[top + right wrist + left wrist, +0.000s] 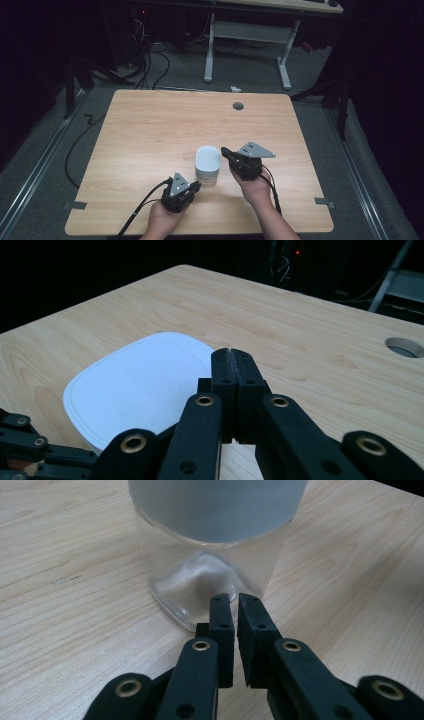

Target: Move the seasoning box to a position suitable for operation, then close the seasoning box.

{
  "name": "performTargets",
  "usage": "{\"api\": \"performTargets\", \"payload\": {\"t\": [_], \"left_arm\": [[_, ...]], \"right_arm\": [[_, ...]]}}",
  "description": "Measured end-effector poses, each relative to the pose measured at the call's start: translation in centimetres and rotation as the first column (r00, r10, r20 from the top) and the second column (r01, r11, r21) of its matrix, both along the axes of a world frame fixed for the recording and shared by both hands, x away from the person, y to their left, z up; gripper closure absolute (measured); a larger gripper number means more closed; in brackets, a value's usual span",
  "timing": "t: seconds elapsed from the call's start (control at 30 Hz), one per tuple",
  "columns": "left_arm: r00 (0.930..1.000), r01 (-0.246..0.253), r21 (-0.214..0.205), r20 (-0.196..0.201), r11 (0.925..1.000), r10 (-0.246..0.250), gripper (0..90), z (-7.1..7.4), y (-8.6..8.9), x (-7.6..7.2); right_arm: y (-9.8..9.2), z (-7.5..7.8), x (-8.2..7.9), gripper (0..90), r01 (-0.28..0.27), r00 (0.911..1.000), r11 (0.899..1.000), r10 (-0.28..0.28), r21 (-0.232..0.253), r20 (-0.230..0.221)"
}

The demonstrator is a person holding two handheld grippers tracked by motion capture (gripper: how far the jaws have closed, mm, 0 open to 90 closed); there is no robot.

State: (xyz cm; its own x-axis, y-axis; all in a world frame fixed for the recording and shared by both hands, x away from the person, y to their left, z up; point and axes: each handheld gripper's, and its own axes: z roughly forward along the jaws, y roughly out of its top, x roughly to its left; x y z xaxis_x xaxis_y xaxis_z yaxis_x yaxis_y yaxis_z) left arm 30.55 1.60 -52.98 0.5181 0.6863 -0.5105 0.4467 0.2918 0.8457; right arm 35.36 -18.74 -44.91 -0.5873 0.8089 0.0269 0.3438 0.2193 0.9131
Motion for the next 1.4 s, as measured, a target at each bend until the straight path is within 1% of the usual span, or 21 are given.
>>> {"api": "performTargets", "payload": {"t": [0.13,0.27,0.33,0.4,0.5,0.63,0.67,0.73,0.77,0.8,0.83,0.87,0.9,0.93,0.97,1.0,1.1,1.17,1.23,1.33,1.4], "left_arm": [[0.9998,0.000,0.017,0.018,0.9999,0.000,79.4,0.8,1.1,-0.1],[0.9997,-0.022,0.011,0.006,0.9997,0.022,68.8,1.3,2.8,0.4],[0.9968,-0.077,0.040,0.024,0.9962,0.076,63.4,1.2,4.9,1.2],[0.9916,-0.126,0.056,0.035,0.9904,0.124,60.2,1.2,6.3,1.8],[0.9829,-0.182,0.031,0.034,0.9828,0.181,57.3,1.6,8.1,2.9],[0.9711,-0.238,0.051,0.033,0.9700,0.236,52.6,1.4,9.8,3.7],[0.9711,-0.238,0.051,0.033,0.9700,0.236,52.1,1.4,9.8,3.7],[0.9610,-0.277,0.072,0.023,0.9583,0.276,51.4,0.9,11.1,4.0],[0.9573,-0.289,0.069,0.020,0.9548,0.288,51.3,0.8,11.6,4.1],[0.9573,-0.289,0.069,0.020,0.9548,0.288,51.1,0.8,11.6,4.1],[0.9512,-0.308,0.058,0.009,0.9495,0.308,50.8,0.7,12.3,4.2],[0.9494,-0.314,0.056,0.002,0.9479,0.314,50.8,0.6,12.5,4.3],[0.9485,-0.316,0.053,-0.004,0.9472,0.317,50.6,0.5,12.7,4.3],[0.9481,-0.317,0.044,-0.011,0.9474,0.318,50.1,0.5,12.7,4.2],[0.9483,-0.317,0.042,-0.011,0.9476,0.317,49.9,0.5,12.8,4.1],[0.9488,-0.315,0.045,-0.011,0.9480,0.316,49.9,0.4,12.7,3.9],[0.9512,-0.308,0.051,-0.007,0.9501,0.309,49.8,0.3,12.5,3.5],[0.9545,-0.298,0.078,0.015,0.9513,0.298,49.4,0.4,12.3,3.3],[0.9542,-0.299,0.071,0.026,0.9516,0.298,49.1,0.6,12.3,3.2],[0.9522,-0.305,0.052,0.012,0.9508,0.305,49.2,0.5,12.5,3.1],[0.9536,-0.301,0.064,0.004,0.9516,0.301,49.3,0.3,12.5,3.2]], "right_arm": [[-1.3,0.0,-0.2,88.5,0.034,0.9994,0.999,-0.034,0.013,0.006],[-3.0,-0.8,-0.4,82.9,0.081,0.9967,0.997,-0.081,0.014,-0.004],[-3.8,-1.5,-0.5,77.7,0.114,0.9934,0.993,-0.114,0.003,-0.008],[-4.7,-2.4,-0.6,72.7,0.141,0.9897,0.990,-0.142,-0.005,-0.020],[-6.1,-3.6,-0.6,66.7,0.181,0.9828,0.983,-0.182,-0.013,-0.033],[-7.8,-4.7,-1.0,57.2,0.222,0.9741,0.974,-0.223,-0.044,-0.036],[-8.3,-4.9,-1.3,54.7,0.232,0.9716,0.972,-0.234,-0.045,-0.034],[-9.3,-5.2,-2.2,50.2,0.261,0.9646,0.964,-0.263,-0.057,-0.022],[-9.7,-5.4,-2.7,47.8,0.277,0.9602,0.959,-0.279,-0.057,-0.018],[-9.7,-5.4,-2.7,47.8,0.277,0.9602,0.959,-0.279,-0.057,-0.018],[-10.7,-5.7,-4.1,44.4,0.312,0.9501,0.949,-0.312,-0.043,-0.001],[-11.0,-5.9,-4.7,45.2,0.329,0.9445,0.944,-0.328,-0.032,0.011],[-11.3,-6.1,-5.2,44.6,0.340,0.9405,0.940,-0.340,-0.021,0.016],[-11.5,-6.1,-5.4,43.0,0.318,0.9480,0.948,-0.318,-0.026,-0.004],[-11.6,-6.1,-5.6,43.2,0.317,0.9482,0.947,-0.318,-0.047,-0.007],[-11.8,-6.2,-5.7,43.9,0.329,0.9439,0.943,-0.330,-0.056,-0.003],[-11.9,-6.7,-5.2,43.6,0.332,0.9420,0.942,-0.334,-0.044,-0.036],[-11.6,-6.8,-4.9,43.6,0.318,0.9467,0.946,-0.320,-0.062,-0.035],[-11.3,-6.7,-4.7,43.6,0.307,0.9507,0.949,-0.309,-0.068,-0.024],[-11.1,-6.7,-4.8,43.7,0.305,0.9513,0.950,-0.307,-0.058,-0.027],[-11.2,-6.7,-4.9,43.9,0.307,0.9504,0.950,-0.309,-0.057,-0.034]]}}
